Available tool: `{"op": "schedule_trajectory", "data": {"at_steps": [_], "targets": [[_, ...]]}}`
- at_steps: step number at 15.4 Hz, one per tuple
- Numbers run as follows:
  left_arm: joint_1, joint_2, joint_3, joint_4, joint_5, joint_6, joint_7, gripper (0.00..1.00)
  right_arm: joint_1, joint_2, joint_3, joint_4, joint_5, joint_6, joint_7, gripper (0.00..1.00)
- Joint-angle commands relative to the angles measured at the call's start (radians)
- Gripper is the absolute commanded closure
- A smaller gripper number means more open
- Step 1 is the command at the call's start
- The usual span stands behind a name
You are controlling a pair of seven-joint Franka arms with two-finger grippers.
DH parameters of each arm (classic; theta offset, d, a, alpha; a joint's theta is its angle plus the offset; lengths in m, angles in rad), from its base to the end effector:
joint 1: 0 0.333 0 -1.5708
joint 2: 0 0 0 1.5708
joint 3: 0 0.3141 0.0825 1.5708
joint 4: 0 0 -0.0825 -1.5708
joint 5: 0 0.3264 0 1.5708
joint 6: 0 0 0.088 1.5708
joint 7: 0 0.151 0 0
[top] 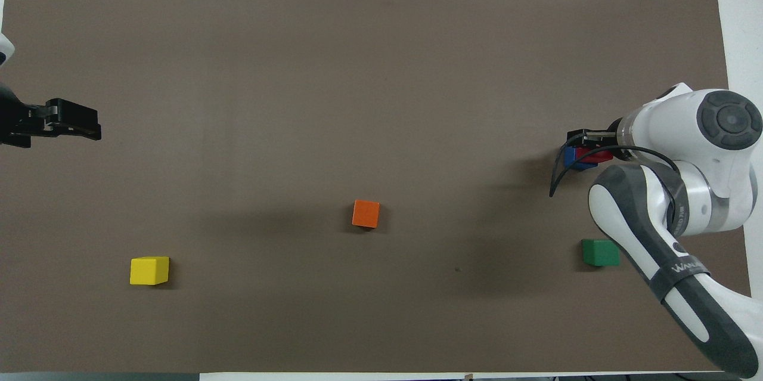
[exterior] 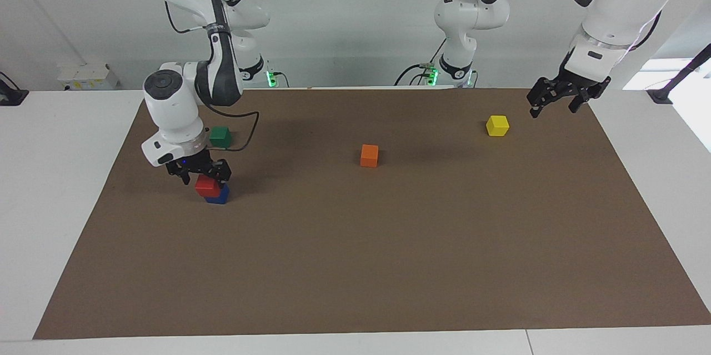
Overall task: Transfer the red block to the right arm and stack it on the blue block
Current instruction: 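Open the right gripper and retract it from the stack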
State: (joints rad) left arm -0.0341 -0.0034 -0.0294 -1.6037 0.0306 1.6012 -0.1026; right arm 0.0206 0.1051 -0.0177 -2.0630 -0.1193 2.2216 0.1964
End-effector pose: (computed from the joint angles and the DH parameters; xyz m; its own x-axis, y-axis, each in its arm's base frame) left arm 0.4975 -0.0271 0.5694 0.9993 0.0381 0.0040 0.0382 -0.9988 -0.0304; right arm 0.5275 -0.0063 0.3757 0.9904 -0.1199 0.0684 -0.1258 -0.9881 0.0886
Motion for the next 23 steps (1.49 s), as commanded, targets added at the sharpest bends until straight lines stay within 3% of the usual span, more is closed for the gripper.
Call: {"op": "schedule_trajectory", "data": {"at_steps": [1,7,12,16,19,23], "targets": [[-0.003,-0.013,0.008,0.008,-0.021,-0.012,0.006,0.00,-0.005,-0.050,0.008,0.081,0.003,-0.138,-0.095,0.00],[-0.013,-0.018,0.003,0.001,-0.023,-0.012,0.006,0.00,-0.008,-0.156,0.007,0.182,0.105,-0.351,-0.215,0.00],[-0.013,-0.024,0.005,-0.001,-0.024,-0.009,0.004,0.00,-0.031,-0.113,-0.001,0.411,0.099,-0.676,-0.313,0.00],[-0.015,-0.026,0.005,-0.001,-0.024,-0.012,0.014,0.00,-0.089,-0.111,0.008,0.416,0.107,-0.686,-0.307,0.00],[-0.015,-0.026,0.005,-0.001,-0.024,-0.010,0.012,0.00,-0.088,-0.105,0.008,0.419,0.101,-0.631,-0.298,0.00],[-0.015,-0.026,0.005,-0.001,-0.024,-0.010,0.011,0.00,-0.087,-0.100,0.008,0.466,0.108,-0.649,-0.299,0.00]]}}
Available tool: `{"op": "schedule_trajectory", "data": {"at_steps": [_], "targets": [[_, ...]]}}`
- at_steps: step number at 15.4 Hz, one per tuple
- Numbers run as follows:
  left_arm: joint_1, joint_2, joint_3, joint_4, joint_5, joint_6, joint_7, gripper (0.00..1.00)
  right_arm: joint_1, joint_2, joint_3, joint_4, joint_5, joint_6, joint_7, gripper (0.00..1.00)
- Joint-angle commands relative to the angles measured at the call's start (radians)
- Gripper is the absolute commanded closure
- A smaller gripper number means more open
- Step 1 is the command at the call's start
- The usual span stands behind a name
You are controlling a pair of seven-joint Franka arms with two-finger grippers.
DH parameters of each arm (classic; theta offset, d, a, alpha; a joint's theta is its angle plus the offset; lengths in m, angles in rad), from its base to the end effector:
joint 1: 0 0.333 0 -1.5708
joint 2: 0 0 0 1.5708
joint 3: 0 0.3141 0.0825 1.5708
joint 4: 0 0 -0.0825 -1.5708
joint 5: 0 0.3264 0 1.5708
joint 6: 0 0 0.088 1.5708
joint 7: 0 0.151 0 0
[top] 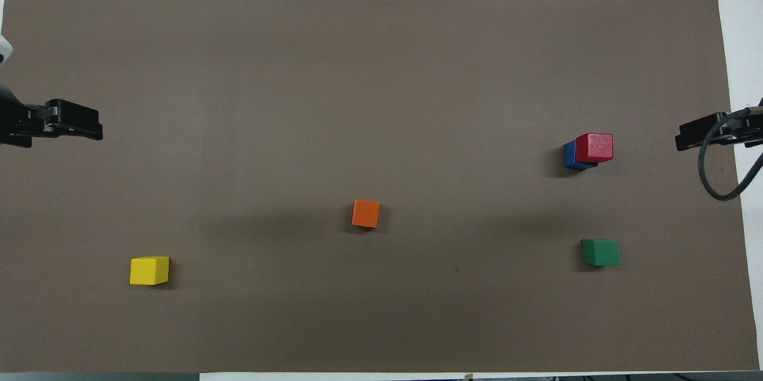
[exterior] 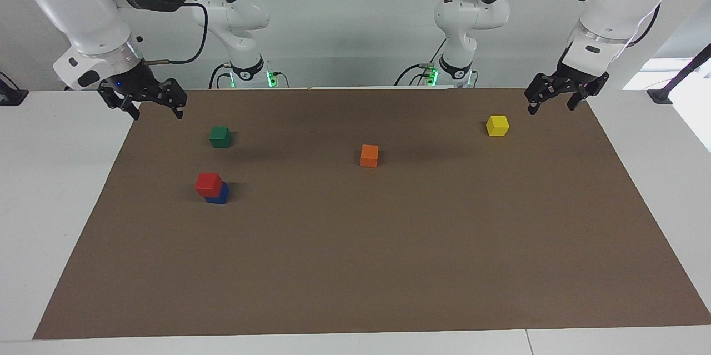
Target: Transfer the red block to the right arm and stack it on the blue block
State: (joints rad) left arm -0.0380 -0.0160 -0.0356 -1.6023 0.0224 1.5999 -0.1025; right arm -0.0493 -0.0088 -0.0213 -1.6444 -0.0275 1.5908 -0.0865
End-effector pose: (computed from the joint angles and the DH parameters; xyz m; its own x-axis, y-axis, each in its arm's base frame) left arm 0.4940 -0.0332 0.5761 0.9995 0.0282 0.0159 0.0286 -0.9994 -0.0215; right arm 0.4904 -0.0388 0.5543 0.9988 0.0165 -0.0470 0.0176 -0.9996 0.0233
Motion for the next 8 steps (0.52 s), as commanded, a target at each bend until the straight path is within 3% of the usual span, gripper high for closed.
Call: {"op": "schedule_trajectory", "data": {"at_steps": [1,8], "targets": [[-0.011,-0.013,0.011,-0.004,-0.016,-0.009,0.012,0.00,-0.017,0.013,0.012,0.049,0.018,-0.025,-0.016,0.00],[0.003,-0.015,0.014,-0.007,-0.016,-0.011,0.007,0.00,-0.018,0.009,0.011,0.048,0.018,-0.038,-0.016,0.00]]}}
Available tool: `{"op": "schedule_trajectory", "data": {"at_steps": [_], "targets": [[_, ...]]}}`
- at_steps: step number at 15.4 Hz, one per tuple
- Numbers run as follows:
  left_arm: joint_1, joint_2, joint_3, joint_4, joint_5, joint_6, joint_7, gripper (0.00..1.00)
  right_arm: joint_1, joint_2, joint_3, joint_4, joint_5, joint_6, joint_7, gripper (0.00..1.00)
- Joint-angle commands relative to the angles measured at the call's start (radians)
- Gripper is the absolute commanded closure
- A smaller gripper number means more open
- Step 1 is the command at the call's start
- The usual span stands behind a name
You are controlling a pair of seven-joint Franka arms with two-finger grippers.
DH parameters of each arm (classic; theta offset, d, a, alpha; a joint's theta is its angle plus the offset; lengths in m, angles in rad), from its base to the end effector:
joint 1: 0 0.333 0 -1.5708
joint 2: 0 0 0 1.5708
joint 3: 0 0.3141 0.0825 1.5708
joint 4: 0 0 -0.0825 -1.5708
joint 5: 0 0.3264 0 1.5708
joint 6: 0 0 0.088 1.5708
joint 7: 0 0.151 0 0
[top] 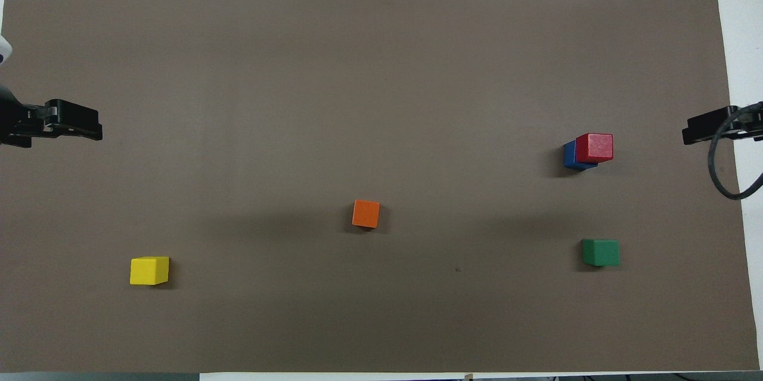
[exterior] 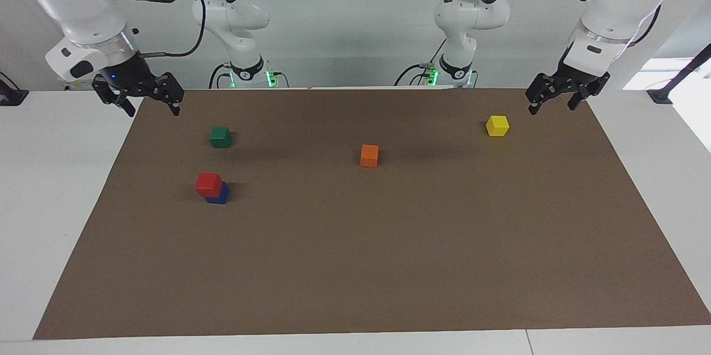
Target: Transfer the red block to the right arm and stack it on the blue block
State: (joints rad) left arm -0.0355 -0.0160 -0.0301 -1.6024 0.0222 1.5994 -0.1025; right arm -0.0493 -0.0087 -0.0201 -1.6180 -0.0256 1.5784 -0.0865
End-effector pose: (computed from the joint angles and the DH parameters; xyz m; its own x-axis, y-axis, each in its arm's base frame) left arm 0.4942 -0.0293 0.5760 0.9992 0.0362 0.0152 0.0366 -0.9991 -0.0212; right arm 0.4909 -0.0380 0.5641 0.9993 0.0173 -0.0330 0.0181 -0.9996 0.0226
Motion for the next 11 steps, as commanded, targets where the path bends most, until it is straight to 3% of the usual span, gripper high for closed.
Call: {"op": "schedule_trajectory", "data": {"at_steps": [1,11], "targets": [[0.000,-0.013,0.009,-0.007,-0.016,-0.010,0.007,0.00,-0.018,0.009,0.009,0.021,0.016,-0.031,-0.016,0.00],[-0.001,-0.013,0.009,-0.007,-0.016,-0.010,0.007,0.00,-0.023,0.009,0.009,0.023,0.016,-0.049,-0.018,0.00]]}}
